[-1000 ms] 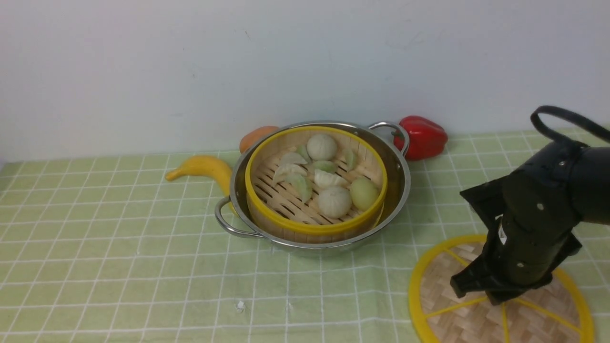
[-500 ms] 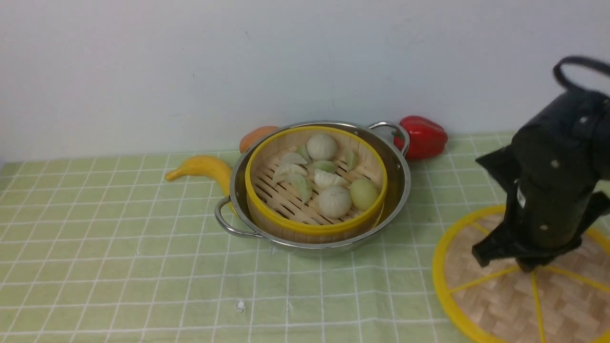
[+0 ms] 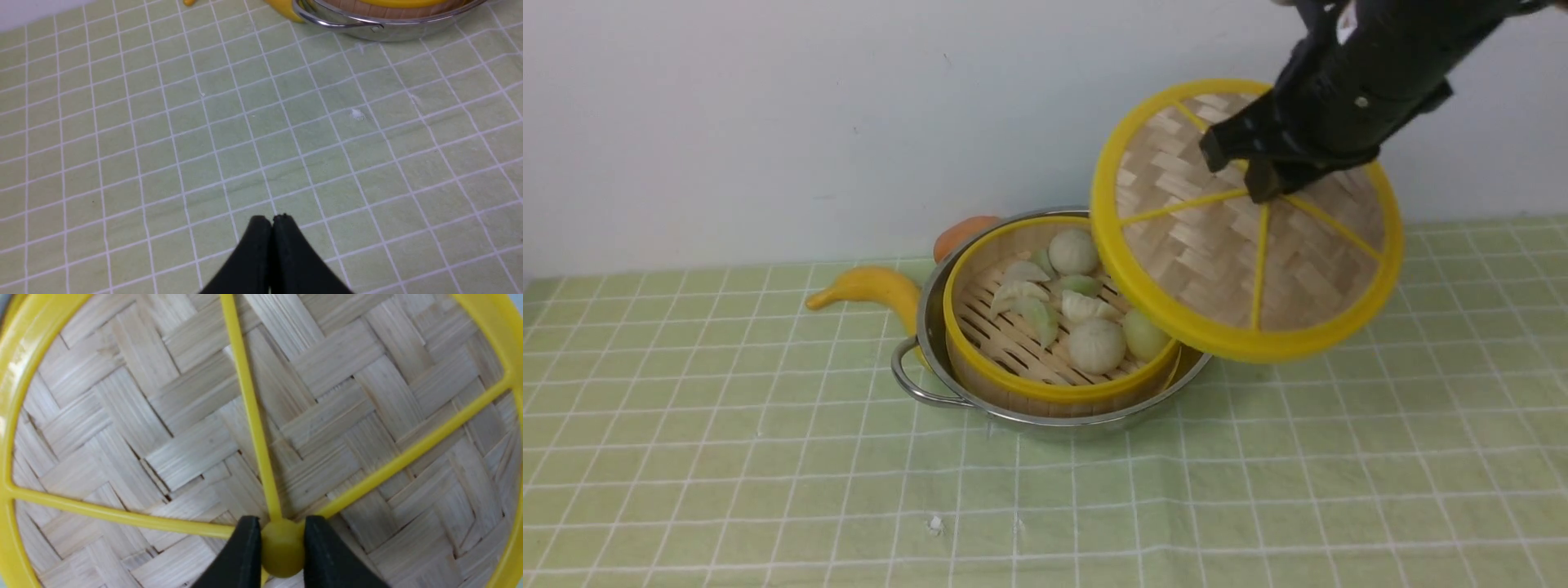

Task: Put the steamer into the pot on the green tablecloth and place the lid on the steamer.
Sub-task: 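Place the bamboo steamer lid onto the steamer basket in the pot with the right gripper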

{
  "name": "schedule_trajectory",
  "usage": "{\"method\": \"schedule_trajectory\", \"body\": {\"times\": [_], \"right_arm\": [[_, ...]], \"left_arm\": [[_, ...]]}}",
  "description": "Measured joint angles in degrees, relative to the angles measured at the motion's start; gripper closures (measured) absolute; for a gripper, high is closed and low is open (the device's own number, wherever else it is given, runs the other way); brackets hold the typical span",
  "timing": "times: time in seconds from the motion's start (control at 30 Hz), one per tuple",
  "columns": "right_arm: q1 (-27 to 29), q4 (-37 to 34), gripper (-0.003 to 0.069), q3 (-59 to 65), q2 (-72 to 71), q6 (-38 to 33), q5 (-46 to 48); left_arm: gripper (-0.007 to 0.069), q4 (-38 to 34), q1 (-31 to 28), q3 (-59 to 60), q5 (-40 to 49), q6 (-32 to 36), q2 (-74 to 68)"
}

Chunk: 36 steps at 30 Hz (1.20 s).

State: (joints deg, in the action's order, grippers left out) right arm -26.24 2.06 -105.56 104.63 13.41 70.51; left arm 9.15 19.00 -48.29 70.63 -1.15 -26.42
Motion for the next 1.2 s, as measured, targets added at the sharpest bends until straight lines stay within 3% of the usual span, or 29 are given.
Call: {"method": "schedule_trajectory", "body": {"times": [0.33, 0.53, 1.2], "right_arm": [[0.0, -10.1, 0.0512, -19.9, 18.6, -4.0, 0.2], [-0.1, -13.7, 0.0513, -24.1, 23.0, -4.7, 0.2], [-4.3, -9.5, 0.0513, -24.3, 27.8, -6.3, 0.2]], "left_arm": [[0.0632, 0.0, 0.0, 0.0, 0.0, 0.3, 0.0], [0.0632, 0.1, 0.0, 0.0, 0.0, 0.6, 0.0], [0.0623, 0.1, 0.0, 0.0, 0.0, 0.6, 0.0]]}}
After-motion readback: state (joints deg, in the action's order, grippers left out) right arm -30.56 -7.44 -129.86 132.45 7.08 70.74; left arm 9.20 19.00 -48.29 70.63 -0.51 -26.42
